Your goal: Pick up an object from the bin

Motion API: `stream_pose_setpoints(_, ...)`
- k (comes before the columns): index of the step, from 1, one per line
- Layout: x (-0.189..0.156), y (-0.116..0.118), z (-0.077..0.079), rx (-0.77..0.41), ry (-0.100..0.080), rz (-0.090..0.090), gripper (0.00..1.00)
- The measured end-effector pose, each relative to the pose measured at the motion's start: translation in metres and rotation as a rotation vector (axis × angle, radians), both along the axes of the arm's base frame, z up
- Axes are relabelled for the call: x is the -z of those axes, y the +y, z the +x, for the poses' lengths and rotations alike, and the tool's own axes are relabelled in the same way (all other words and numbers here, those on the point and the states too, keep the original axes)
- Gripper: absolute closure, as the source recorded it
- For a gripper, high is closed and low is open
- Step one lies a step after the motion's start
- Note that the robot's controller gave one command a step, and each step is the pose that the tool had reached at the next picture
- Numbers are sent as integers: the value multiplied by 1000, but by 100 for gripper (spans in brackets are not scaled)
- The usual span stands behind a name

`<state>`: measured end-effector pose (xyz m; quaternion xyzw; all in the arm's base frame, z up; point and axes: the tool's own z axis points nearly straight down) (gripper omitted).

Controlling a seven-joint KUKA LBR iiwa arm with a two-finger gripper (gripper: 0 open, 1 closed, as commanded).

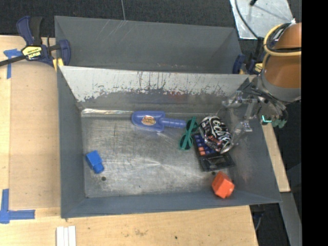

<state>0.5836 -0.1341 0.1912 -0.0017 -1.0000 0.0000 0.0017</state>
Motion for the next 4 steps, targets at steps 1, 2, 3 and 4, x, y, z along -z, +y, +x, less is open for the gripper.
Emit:
stream_pose_setpoints(1, -4, 0, 2, -3, -8, -2, 0)
stream_pose_setpoints(2, 16, 0, 8, -80, -14, -3, 0)
stream_pose_setpoints(3, 77, 2, -4, -385, -10, -2, 0)
stream_pose_setpoints(4, 96, 4, 20, -515, -8, -1, 100)
